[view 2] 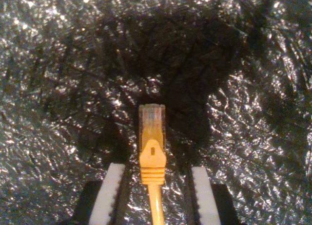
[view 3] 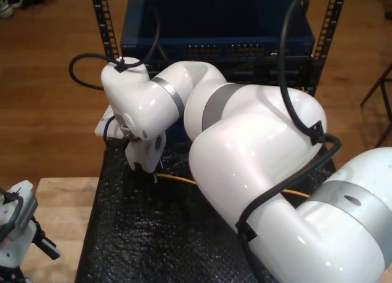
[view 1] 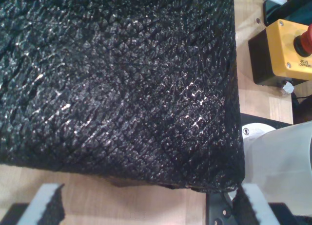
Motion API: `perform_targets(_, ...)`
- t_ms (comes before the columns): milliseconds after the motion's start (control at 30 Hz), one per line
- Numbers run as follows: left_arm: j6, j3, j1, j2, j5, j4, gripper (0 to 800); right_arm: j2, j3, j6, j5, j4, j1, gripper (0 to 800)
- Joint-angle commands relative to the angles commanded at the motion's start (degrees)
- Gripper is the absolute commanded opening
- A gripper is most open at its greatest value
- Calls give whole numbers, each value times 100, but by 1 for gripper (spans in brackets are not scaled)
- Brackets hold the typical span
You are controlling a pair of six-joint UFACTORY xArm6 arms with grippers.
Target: Grab the cable and plug it in
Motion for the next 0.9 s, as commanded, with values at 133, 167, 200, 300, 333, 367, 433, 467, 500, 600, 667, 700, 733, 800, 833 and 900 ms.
perform_targets(133,0,0,0,0,0,0,800,0,-9,9,0,-9,0,233)
perform_targets(167,0,0,0,0,0,0,800,0,-9,9,0,-9,0,227)
perform_targets(200,0,0,0,0,0,0,800,0,-9,9,0,-9,0,221)
perform_targets(300,0,0,0,0,9,0,800,9,-18,9,0,-9,9,192)
perform_targets(333,0,0,-9,0,9,0,800,18,-18,9,0,-9,9,185)
perform_targets(367,0,0,0,0,9,0,800,35,-18,9,-9,-9,9,185)
perform_targets(433,0,0,-9,0,9,0,800,35,-18,9,0,-9,9,183)
perform_targets(467,0,0,-9,0,9,0,800,35,-18,9,0,-9,9,169)
perform_targets(500,0,0,-9,0,9,0,800,35,-18,9,-9,-9,9,163)
perform_targets(600,0,0,-9,9,9,0,800,35,-18,9,-9,-18,9,151)
perform_targets(667,0,0,-9,9,9,0,800,35,-26,9,-9,-18,18,145)
perform_targets(700,0,0,-9,9,9,0,800,44,-26,9,-9,-18,18,136)
perform_targets(733,0,0,-9,9,9,0,800,35,-26,9,-9,-18,18,120)
perform_targets(800,0,0,-9,9,9,0,800,35,-26,9,-9,-26,26,71)
perform_targets(833,0,0,-9,9,18,0,800,44,-26,0,-18,-62,18,55)
perform_targets(900,0,0,-9,9,18,0,800,44,-26,-18,-18,-211,18,20)
